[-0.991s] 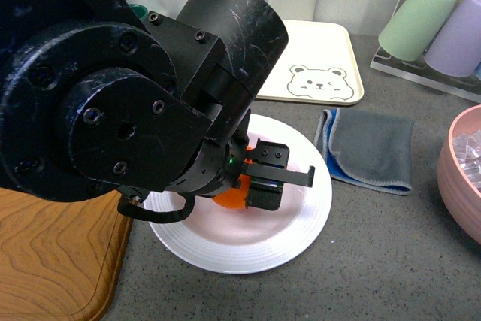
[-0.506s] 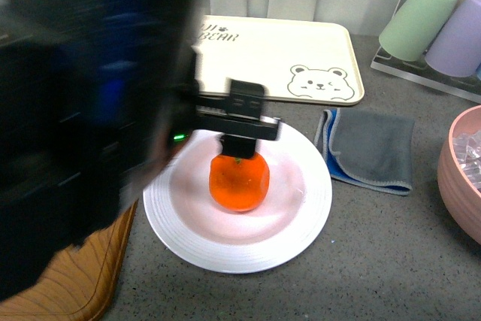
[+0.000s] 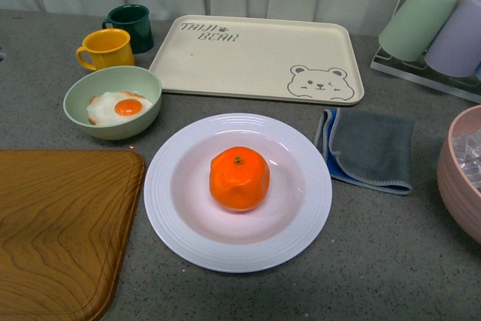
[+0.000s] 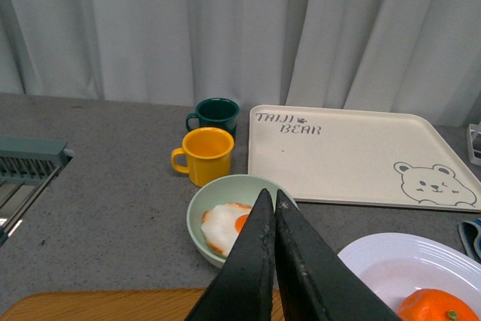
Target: Place orange and plate with both arms
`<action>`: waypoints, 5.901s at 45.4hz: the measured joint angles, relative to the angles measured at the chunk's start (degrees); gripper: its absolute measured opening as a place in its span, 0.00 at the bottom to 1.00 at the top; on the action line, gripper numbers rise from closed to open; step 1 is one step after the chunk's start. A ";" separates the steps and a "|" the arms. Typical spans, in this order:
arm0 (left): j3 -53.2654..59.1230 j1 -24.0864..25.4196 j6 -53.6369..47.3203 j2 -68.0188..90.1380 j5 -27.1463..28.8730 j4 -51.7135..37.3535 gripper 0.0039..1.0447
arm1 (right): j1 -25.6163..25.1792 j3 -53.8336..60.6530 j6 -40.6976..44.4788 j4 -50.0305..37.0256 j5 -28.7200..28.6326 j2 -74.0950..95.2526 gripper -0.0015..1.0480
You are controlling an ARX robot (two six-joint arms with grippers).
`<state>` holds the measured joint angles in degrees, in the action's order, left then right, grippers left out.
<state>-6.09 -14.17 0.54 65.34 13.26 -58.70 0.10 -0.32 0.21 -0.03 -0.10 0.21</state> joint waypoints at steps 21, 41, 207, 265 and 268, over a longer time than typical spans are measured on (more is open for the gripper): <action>4.50 6.73 -0.09 -18.10 -6.16 13.77 0.03 | 0.00 0.00 0.00 0.00 -0.02 0.00 0.91; 4.92 13.97 -0.13 -34.18 -13.16 27.93 0.03 | 0.00 0.00 0.00 0.00 -0.02 0.00 0.91; 4.92 14.03 -0.26 -65.11 -13.25 58.66 0.94 | 11.80 -83.54 -50.47 -21.73 -31.91 139.58 0.04; 4.92 14.03 -0.26 -65.11 -13.27 58.66 0.94 | 8.87 -30.77 -1.46 -67.41 8.70 93.07 0.09; 4.92 14.03 -0.26 -65.11 -13.27 58.66 0.94 | 7.50 -21.84 -0.87 -65.70 7.23 86.66 0.01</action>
<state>-1.17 -0.14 0.27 0.23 -0.01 -0.03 7.60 -22.15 -0.67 -65.73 7.14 86.87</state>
